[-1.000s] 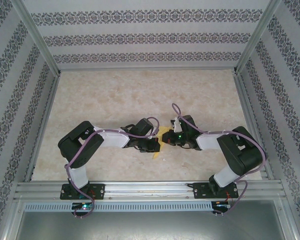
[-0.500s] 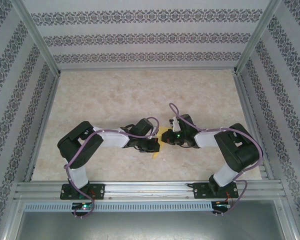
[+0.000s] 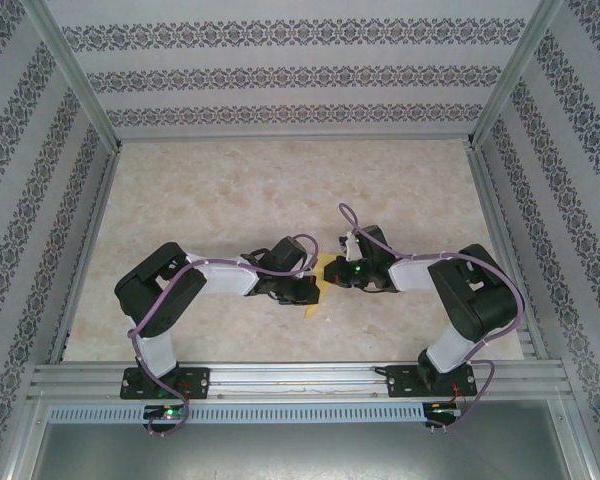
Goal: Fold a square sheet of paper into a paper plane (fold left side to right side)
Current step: Fold the wing for the fifth time at the center of the table.
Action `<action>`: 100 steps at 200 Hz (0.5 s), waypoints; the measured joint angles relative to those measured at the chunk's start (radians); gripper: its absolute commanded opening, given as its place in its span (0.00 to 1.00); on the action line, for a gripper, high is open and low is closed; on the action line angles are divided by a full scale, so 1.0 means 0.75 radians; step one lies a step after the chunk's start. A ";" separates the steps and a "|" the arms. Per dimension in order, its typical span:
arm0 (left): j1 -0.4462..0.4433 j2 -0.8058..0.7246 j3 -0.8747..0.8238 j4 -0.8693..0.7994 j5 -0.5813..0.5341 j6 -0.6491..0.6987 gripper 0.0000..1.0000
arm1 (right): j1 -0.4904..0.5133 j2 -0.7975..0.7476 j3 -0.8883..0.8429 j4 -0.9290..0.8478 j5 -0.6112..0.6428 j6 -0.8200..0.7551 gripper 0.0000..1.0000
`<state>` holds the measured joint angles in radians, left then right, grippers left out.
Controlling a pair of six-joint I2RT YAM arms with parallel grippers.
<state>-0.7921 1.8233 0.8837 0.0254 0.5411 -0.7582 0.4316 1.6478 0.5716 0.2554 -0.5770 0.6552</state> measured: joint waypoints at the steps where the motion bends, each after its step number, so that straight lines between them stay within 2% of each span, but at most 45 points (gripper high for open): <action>1: 0.000 0.000 0.000 0.000 0.000 0.000 0.04 | -0.003 0.001 0.001 -0.001 0.001 -0.002 0.00; 100: 0.000 -0.001 0.000 0.000 0.000 0.000 0.04 | -0.134 0.039 0.071 -0.068 0.013 -0.085 0.00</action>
<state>-0.7921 1.8229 0.8837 0.0254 0.5411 -0.7582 0.3309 1.6768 0.6250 0.2047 -0.5671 0.5911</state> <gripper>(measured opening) 0.044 0.050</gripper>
